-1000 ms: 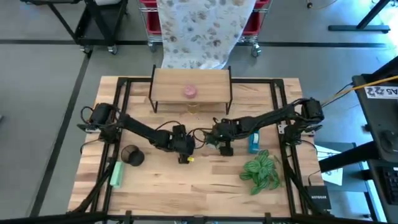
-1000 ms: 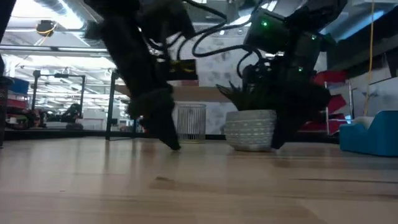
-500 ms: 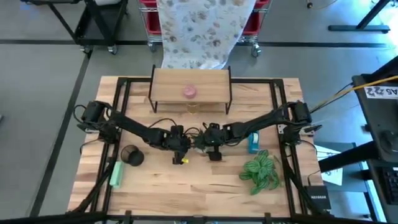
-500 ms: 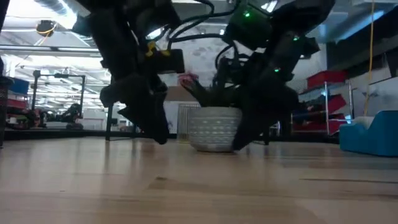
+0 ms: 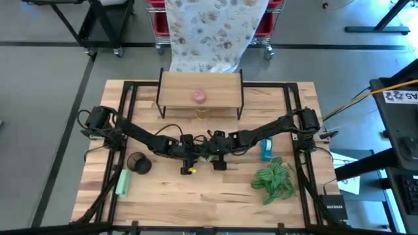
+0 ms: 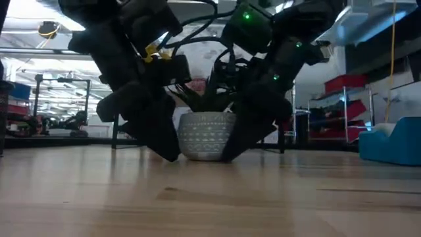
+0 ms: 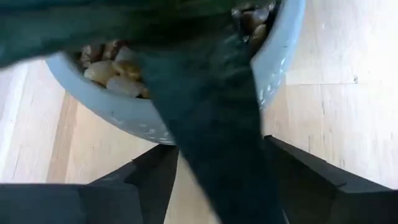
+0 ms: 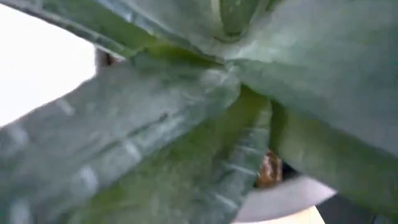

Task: Stock shelves
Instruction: Put the top potted plant on the shelf

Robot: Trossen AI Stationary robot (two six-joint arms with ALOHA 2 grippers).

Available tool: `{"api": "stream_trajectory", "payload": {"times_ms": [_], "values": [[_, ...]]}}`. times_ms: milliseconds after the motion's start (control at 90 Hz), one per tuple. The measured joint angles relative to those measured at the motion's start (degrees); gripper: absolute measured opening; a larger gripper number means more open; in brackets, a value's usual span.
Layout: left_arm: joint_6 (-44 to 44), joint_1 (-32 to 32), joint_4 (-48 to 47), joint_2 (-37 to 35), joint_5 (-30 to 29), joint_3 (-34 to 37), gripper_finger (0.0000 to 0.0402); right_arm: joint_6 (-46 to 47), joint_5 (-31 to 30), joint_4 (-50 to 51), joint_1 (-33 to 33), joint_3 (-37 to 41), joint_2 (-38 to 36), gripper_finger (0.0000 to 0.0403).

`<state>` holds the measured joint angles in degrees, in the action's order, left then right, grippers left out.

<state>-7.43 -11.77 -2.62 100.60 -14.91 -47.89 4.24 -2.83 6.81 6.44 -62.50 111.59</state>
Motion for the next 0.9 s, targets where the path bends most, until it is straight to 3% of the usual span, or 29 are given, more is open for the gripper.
{"api": "stream_trajectory", "payload": {"times_ms": [267,411,600,900], "values": [[-2.0,1.6,0.0,-0.1,-0.4,0.5,0.0299,0.0,-1.0,-0.7,0.2,0.0,0.0,0.0394],[2.1,-0.3,2.2,-0.1,-2.8,0.7,0.0303,-0.3,-2.7,-5.5,1.2,2.5,0.0,0.0394],[1.3,-2.5,3.2,0.1,-8.5,0.8,0.0303,0.5,-5.8,-8.1,2.7,4.0,0.0,0.0394],[-1.7,-5.4,3.1,0.1,-12.8,0.8,0.0303,0.6,-4.1,-8.0,2.7,4.0,0.0,0.0394]]}}
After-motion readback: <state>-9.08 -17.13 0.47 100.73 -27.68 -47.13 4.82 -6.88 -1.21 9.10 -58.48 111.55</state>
